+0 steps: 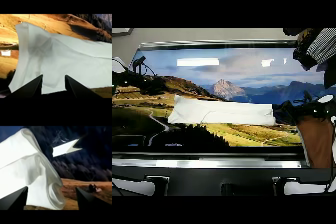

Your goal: Fold the clothes and pants, and hang the long-sleeved shirts on hangers.

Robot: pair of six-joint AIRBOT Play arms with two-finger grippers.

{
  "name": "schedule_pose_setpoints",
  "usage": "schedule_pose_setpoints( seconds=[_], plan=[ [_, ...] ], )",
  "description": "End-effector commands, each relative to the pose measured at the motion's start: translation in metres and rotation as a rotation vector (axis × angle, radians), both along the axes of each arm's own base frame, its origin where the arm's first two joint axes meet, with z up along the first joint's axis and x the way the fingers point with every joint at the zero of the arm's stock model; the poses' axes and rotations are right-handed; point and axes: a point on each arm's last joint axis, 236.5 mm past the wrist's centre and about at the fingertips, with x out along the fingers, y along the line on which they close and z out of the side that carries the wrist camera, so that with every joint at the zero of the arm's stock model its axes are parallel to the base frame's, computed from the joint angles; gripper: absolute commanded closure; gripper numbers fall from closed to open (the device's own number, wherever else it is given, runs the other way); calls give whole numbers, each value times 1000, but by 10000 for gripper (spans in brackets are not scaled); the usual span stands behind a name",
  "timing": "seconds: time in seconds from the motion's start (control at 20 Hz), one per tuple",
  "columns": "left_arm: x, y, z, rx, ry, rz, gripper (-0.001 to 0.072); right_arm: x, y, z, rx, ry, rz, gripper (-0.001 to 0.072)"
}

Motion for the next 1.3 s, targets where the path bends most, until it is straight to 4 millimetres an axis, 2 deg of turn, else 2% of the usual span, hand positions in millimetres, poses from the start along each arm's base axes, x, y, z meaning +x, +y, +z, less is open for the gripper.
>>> schedule_pose_setpoints(
  seconds=[0.0, 0.2, 0.45, 0.5, 0.55, 0.65, 0.7, 0.75, 0.85, 0.95, 1.05, 1.15, 1.25],
  plan=[
    [-7, 8, 5, 43, 10, -5, 373, 13, 6, -9, 57, -32, -14, 44],
    [-7, 8, 4, 43, 11, -5, 373, 21, 14, -12, 90, -53, -26, 44],
    [-6, 8, 3, 43, 13, -5, 374, 15, 47, -35, -10, 4, 75, 56],
    [-6, 8, 3, 43, 13, -5, 374, 14, 55, -38, -29, 9, 104, 117],
    [-6, 8, 3, 43, 14, -5, 376, 12, 63, -39, -38, 10, 131, 216],
    [-8, 8, 2, 42, 20, -8, 397, 11, 69, -34, -28, 8, 145, 593],
    [-9, 7, 2, 40, 25, -10, 502, 12, 67, -26, -41, -12, 149, 664],
    [-10, 5, 2, 38, 31, -12, 684, 15, 65, -15, -58, -42, 150, 680],
    [-9, -7, 0, 26, 37, -6, 688, 19, 58, 16, -102, -85, 136, 681],
    [-6, -32, -8, 6, 44, -17, 688, 18, 52, 48, -139, -105, 141, 681],
    [-4, -73, -24, -38, 64, -41, 689, 12, 45, 79, -181, -106, 163, 681],
    [-1, -139, -40, -152, 66, -87, 689, 10, 38, 109, -222, -118, 170, 681],
    [-9, -214, -54, -284, 98, -138, 689, 10, 29, 135, -264, -123, 166, 681]
  ],
)
